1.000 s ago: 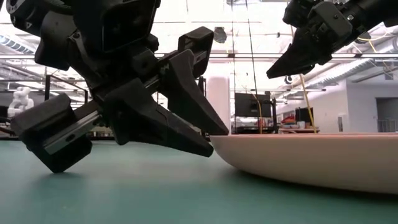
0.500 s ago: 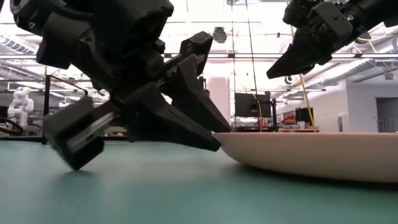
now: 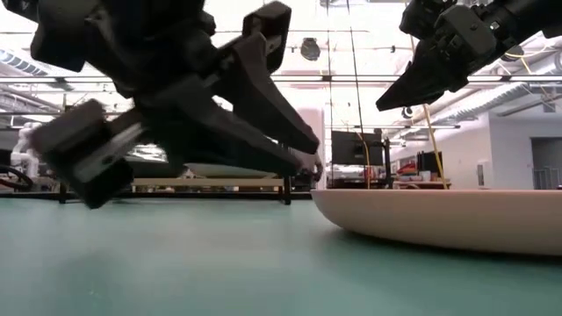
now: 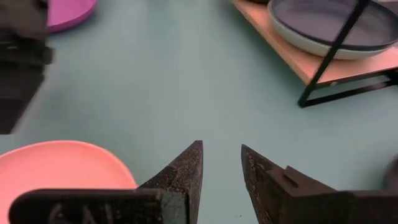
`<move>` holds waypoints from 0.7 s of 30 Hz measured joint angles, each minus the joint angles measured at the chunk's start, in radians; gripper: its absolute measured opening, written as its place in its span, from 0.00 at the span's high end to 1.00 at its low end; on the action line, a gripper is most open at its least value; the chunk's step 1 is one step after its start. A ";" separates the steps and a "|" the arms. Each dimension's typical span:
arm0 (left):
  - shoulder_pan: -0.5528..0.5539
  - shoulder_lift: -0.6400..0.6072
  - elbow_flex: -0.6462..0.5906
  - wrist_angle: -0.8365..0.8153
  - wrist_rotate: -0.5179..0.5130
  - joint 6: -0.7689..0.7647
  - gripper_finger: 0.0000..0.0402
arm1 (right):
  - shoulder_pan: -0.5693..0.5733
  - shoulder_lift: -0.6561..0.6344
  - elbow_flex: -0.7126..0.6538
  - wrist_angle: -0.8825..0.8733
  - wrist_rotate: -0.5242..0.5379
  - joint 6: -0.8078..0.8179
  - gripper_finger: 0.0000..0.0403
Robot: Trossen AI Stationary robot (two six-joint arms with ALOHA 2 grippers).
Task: Place and stack plates onto a shelf
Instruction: Stack the pink plate on top of the gray plate on the shelf
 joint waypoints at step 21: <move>0.065 0.053 0.002 0.040 0.169 0.160 0.36 | -0.002 0.000 0.000 0.000 0.010 0.024 0.77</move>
